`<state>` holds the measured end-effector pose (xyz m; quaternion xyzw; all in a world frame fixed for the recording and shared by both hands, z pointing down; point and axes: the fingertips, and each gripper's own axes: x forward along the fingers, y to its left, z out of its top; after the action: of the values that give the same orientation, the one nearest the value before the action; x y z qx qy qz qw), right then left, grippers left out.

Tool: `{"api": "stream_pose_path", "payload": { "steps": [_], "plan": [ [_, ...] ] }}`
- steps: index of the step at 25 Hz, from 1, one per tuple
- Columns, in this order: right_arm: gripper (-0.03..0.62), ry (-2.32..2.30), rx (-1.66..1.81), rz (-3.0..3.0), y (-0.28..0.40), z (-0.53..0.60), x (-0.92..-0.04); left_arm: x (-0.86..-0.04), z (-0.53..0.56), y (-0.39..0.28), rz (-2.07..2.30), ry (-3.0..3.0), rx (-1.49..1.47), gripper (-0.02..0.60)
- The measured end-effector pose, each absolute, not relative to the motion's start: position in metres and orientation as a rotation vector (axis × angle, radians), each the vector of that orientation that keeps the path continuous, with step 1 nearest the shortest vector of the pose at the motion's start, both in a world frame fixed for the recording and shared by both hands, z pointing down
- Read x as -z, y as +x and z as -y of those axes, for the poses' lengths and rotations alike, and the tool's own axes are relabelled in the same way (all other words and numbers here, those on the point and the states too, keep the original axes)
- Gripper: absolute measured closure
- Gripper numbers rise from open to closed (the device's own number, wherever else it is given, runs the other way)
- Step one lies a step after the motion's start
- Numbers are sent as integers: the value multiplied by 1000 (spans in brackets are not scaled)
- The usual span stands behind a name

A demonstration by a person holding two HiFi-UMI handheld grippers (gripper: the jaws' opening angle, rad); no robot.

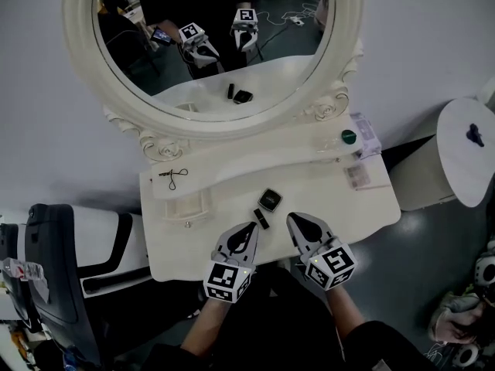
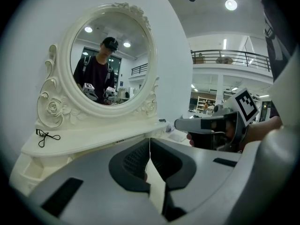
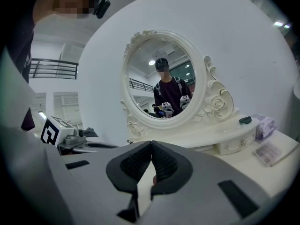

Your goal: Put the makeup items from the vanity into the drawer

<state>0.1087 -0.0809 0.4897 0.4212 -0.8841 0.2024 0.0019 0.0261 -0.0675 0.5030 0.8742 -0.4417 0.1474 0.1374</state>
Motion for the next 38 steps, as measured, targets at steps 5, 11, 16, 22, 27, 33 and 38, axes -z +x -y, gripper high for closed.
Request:
{"api": "stream_pose_path", "payload": {
  "steps": [5, 11, 16, 22, 27, 33, 38],
  "plan": [
    [571, 1339, -685, 2743, 108, 93, -505, -521, 81, 25, 1223, 2542, -504, 566],
    [571, 1402, -731, 2702, 105, 105, -517, -539, 85, 24, 1135, 2578, -576, 565],
    [571, 1416, -745, 2687, 98, 111, -521, -545, 87, 24, 1084, 2600, -609, 565],
    [571, 1421, -762, 2670, 96, 117, -530, -562, 95, 22, 1033, 2606, -663, 565],
    [571, 1436, -791, 2652, 100, 121, -544, -591, 99, 26, 920, 2615, -772, 471],
    [571, 1474, -838, 2623, 108, 122, -563, -636, 102, 33, 789, 2594, -927, 363],
    [571, 1497, -875, 2593, 116, 121, -580, -671, 100, 38, 694, 2557, -1017, 292]
  ]
}}
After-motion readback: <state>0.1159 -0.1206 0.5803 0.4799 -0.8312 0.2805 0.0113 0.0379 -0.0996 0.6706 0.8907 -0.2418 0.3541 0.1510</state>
